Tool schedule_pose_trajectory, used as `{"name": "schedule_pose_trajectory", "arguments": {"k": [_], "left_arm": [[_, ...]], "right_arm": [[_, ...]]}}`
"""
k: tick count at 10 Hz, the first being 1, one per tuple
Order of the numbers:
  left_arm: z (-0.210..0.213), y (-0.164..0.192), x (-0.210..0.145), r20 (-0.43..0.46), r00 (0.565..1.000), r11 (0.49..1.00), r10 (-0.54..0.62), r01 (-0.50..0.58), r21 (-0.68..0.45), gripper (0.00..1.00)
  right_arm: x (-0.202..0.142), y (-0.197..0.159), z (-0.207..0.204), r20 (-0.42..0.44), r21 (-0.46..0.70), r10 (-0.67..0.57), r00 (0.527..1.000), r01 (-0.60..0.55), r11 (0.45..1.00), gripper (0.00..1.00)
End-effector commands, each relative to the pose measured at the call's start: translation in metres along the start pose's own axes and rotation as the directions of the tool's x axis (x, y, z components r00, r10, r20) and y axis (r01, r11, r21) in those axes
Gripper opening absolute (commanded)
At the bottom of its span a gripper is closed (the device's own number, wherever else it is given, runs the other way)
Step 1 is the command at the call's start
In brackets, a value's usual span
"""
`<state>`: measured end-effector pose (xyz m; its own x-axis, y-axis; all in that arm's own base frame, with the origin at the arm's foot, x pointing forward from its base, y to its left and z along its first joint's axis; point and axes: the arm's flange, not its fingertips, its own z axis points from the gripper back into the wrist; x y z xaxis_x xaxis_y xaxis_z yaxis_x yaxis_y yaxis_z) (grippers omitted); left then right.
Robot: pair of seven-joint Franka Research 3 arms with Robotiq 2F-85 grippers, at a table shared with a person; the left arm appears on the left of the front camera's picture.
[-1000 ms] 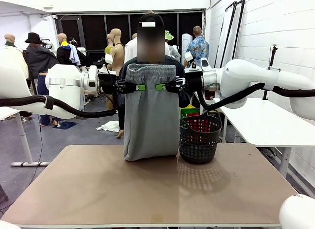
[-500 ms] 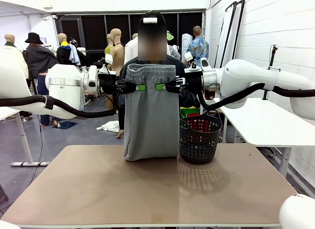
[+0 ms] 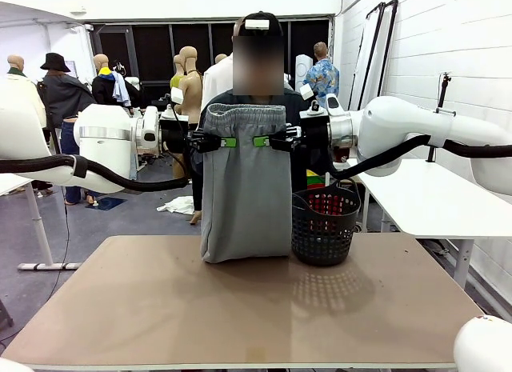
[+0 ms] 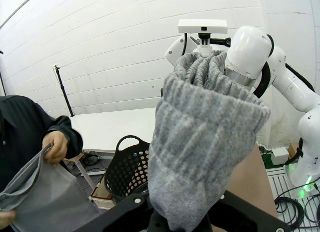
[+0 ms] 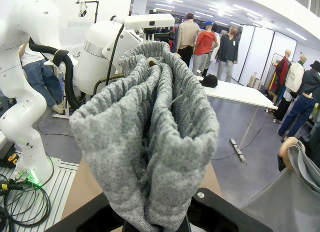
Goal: Fold the training pants.
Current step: Release the ends of the Training pants and then grab the overlapped ends.
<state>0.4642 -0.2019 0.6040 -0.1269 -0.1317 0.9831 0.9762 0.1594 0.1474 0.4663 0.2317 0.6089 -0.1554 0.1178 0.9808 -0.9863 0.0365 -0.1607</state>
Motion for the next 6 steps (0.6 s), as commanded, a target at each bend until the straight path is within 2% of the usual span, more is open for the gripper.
{"name": "schedule_pose_trajectory", "arguments": {"k": [1,6], "left_arm": [[0.0008,-0.0028,0.0036,-0.003,1.0,1.0,-0.004,0.004,0.009,0.0],[0.0008,-0.0028,0.0036,-0.003,1.0,1.0,-0.004,0.004,0.009,0.0]], "right_arm": [[0.0023,0.0023,-0.0015,0.0,-0.002,0.014,1.0,-0.014,1.0,0.0],[0.0023,0.0023,-0.0015,0.0,-0.002,0.014,1.0,-0.014,1.0,0.0]]}}
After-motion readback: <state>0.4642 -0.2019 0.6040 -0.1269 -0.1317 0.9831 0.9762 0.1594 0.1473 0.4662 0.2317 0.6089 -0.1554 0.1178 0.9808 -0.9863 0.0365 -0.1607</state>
